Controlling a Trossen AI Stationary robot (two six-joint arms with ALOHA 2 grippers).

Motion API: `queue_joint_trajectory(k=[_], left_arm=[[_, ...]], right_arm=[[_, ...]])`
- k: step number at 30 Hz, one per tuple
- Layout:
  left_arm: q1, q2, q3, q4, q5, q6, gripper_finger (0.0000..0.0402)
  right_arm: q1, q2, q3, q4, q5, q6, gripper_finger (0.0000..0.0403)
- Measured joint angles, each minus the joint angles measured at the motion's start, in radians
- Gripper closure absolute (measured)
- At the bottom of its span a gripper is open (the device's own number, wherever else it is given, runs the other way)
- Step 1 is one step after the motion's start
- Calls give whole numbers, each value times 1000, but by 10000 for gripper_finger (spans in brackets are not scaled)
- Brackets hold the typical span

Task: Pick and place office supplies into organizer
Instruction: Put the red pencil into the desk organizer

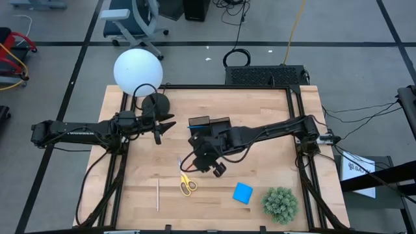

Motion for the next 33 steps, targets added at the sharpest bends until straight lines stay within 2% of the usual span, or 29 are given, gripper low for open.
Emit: queue_joint_trajectory(k=[13,33], left_arm=[[0,0,0,0,0,2,227],[0,0,0,1,-1,3,227]], right_arm=[[-18,-94,0,64,-2,70,385],[-72,-141,0,217,2,194,385]])
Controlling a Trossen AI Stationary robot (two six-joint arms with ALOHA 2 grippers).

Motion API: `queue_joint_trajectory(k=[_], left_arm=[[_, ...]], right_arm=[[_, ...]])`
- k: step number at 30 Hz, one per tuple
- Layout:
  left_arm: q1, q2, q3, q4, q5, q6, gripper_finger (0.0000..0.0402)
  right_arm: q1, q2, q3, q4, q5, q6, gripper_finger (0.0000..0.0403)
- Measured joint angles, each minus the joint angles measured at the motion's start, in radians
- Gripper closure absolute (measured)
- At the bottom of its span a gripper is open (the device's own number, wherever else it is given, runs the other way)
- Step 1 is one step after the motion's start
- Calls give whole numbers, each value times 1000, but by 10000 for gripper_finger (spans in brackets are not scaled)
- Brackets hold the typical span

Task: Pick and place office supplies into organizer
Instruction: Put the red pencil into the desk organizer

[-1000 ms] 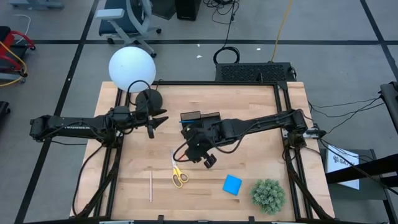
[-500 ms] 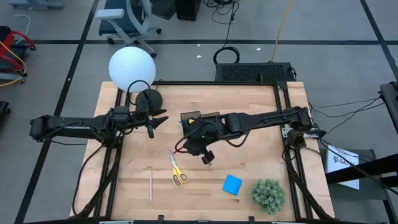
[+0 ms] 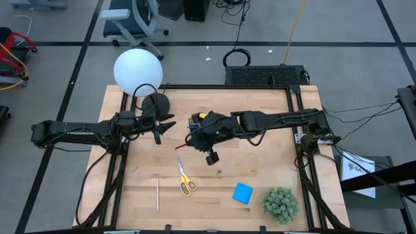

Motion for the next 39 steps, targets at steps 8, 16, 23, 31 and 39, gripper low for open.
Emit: queue_joint_trajectory(k=[8,16,23,31,39], left_arm=[[-3,0,0,49,29,36,227],[-29,0,1,186,74,123,227],[-62,0,1,265,87,201,227],[-74,0,1,360,85,285,227],[-74,0,1,444,85,314,227]], right_arm=[[-32,-60,0,75,1,78,385],[-58,-69,0,132,-3,131,385],[-72,-69,0,167,-1,162,385],[-90,-69,0,196,-1,175,385],[-105,-69,0,199,-1,148,385]])
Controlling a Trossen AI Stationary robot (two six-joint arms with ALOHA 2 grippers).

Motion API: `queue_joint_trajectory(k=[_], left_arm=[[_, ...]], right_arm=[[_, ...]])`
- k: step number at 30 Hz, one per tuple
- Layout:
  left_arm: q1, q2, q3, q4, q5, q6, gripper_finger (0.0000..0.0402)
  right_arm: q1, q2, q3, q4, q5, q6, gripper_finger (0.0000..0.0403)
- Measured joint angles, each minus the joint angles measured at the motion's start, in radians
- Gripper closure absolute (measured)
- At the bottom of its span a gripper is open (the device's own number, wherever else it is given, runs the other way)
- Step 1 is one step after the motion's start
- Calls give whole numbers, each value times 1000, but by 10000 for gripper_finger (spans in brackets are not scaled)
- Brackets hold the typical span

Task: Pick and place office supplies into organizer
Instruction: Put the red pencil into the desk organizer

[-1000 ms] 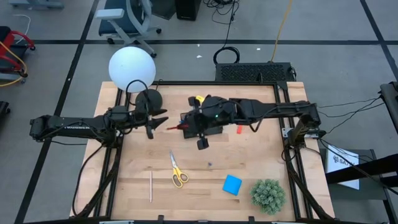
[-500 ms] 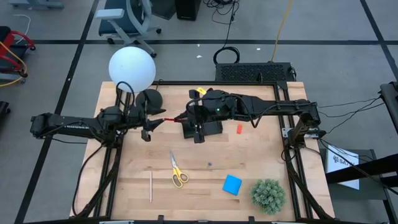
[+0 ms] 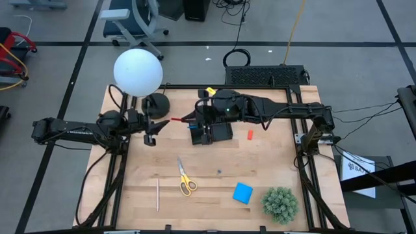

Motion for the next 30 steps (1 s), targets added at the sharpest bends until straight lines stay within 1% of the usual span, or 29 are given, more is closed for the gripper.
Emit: queue_joint_trajectory(k=[5,9,16,21,23,30], left_arm=[[0,2,26,-1,0,-7,227],[0,23,68,-3,20,-9,227],[0,112,133,-3,36,12,227],[0,178,176,-2,76,17,227],[0,200,192,-2,77,22,227],[0,217,223,-4,85,46,227]], right_arm=[[-12,1,0,1,-1,-6,385],[-15,1,0,4,-2,-22,385],[-14,1,0,16,-4,-25,385],[-14,1,0,16,-4,-29,385],[-14,1,0,16,-4,-29,385],[-14,2,0,15,-4,-29,385]])
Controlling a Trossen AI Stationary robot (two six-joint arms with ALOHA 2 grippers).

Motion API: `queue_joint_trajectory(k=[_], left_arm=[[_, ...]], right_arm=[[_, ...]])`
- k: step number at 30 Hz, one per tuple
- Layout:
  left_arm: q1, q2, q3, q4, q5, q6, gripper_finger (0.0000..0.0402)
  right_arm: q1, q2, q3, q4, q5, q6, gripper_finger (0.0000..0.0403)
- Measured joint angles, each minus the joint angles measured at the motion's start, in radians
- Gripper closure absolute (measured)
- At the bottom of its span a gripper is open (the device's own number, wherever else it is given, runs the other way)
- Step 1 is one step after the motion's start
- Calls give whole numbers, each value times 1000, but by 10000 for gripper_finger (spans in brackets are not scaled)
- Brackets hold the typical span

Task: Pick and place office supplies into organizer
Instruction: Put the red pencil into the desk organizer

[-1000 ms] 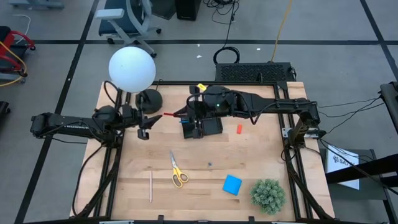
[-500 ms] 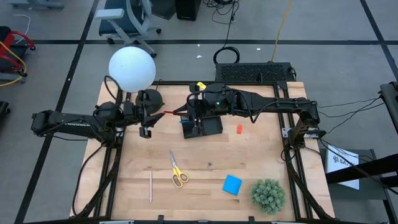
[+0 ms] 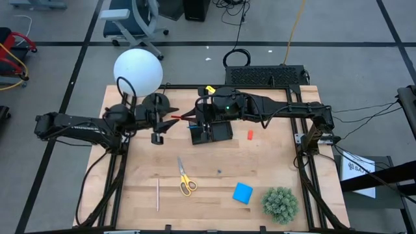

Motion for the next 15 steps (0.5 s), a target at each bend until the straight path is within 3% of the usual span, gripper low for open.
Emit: queue_joint_trajectory(k=[15], left_arm=[[0,0,30,1,40,4,227]], right_arm=[[0,0,0,0,0,0,385]])
